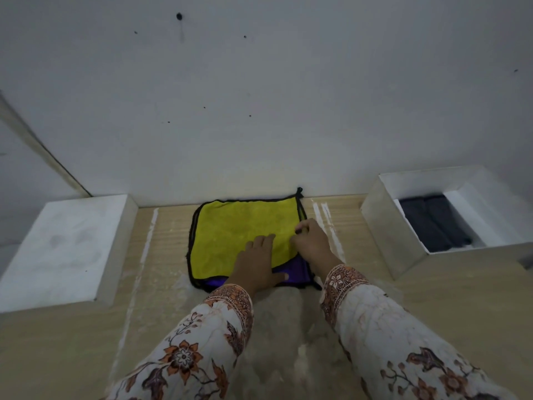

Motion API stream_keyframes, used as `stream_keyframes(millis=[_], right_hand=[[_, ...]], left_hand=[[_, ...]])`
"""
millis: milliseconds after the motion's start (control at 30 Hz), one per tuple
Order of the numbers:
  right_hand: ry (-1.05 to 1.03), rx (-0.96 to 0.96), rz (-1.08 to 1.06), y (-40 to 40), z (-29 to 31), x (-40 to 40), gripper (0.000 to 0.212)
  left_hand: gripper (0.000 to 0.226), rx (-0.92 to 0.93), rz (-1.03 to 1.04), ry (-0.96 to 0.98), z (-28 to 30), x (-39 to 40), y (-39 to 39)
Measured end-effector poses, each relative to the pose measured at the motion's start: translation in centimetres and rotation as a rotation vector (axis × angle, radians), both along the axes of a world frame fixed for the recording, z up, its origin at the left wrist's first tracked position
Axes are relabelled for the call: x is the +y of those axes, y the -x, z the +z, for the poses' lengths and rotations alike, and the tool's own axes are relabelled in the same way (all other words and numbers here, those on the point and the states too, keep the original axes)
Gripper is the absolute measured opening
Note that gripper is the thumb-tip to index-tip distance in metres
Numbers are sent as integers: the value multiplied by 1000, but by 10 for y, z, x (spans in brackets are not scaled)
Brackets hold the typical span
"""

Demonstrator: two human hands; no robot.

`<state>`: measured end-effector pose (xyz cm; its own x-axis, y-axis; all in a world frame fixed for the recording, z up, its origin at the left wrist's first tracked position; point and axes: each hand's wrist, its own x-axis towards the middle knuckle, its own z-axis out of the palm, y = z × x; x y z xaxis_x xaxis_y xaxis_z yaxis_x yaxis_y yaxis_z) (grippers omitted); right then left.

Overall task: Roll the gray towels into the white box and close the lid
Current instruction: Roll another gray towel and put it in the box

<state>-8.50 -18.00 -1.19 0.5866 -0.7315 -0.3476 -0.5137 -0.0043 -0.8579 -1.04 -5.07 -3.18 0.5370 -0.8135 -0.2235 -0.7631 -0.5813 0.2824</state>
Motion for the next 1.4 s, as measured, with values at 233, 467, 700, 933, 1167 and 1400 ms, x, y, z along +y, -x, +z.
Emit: stream_keyframes(millis=[233,467,700,933,1167,1400], right_hand=[[-219,-275,76,-17,22,8,20],[162,-224,301,-16,23,13,51],[372,42,577,-23,43,19,39],[400,-139,252,-20,78,5,11],[484,-395,53,-2,133,-20,13],[704,-555,-197,39,162,-47,19]], left_hand=[[20,100,247,494,22,-9,-3],[12,465,526,715,50,2,-19],[22,811,596,977,108,3,-25],[37,463,548,1101,143,1,-36],[36,343,589,1178,162,-15,-37],[27,298,445,1223,180,-35,-25]])
